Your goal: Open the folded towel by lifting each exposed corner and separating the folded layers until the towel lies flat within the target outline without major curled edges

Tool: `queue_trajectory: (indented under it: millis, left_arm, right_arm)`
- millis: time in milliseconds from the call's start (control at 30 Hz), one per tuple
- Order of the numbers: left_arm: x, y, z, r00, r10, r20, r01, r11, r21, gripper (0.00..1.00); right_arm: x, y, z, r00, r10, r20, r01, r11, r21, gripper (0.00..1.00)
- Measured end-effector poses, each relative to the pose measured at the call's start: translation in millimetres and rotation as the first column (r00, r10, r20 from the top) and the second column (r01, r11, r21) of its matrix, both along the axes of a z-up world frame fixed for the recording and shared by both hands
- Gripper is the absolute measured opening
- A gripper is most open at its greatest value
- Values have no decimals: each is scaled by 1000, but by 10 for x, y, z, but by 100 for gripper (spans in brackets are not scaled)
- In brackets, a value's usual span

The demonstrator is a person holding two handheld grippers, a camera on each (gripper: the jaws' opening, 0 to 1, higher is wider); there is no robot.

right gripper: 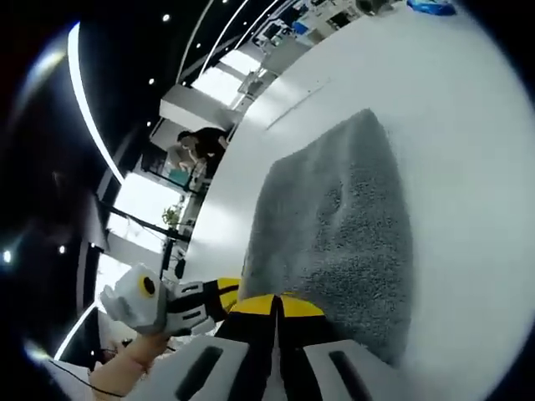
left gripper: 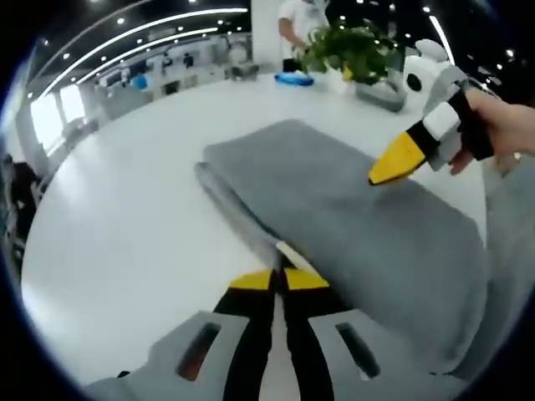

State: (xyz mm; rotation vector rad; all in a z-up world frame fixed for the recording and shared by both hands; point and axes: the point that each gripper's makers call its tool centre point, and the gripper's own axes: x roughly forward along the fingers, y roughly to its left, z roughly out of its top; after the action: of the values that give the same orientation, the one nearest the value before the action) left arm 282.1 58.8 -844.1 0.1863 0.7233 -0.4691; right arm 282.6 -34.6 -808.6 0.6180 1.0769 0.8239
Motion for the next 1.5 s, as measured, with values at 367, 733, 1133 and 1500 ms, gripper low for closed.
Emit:
queue_trajectory:
  millis: [367,733,1133,1500]
  left_arm:
    - [-14,5,9,999,25,28,-25,999,-23,3]
    - [-17,5,17,997,40,66,-39,999,-12,3]
    - [-12,7,16,996,41,73,-39,999,-17,3]
    - [-10,6,17,996,40,82,-38,999,-22,3]
  right_arm:
    - [-118,914,92,977,214,11,-212,970,-116,4]
    - [19,816,-212,972,232,-34,-228,902,-366,9]
    - [-5,869,-314,952,301,-47,-286,829,-481,0]
    - [58,693,-211,983,160,-85,-178,945,-275,0]
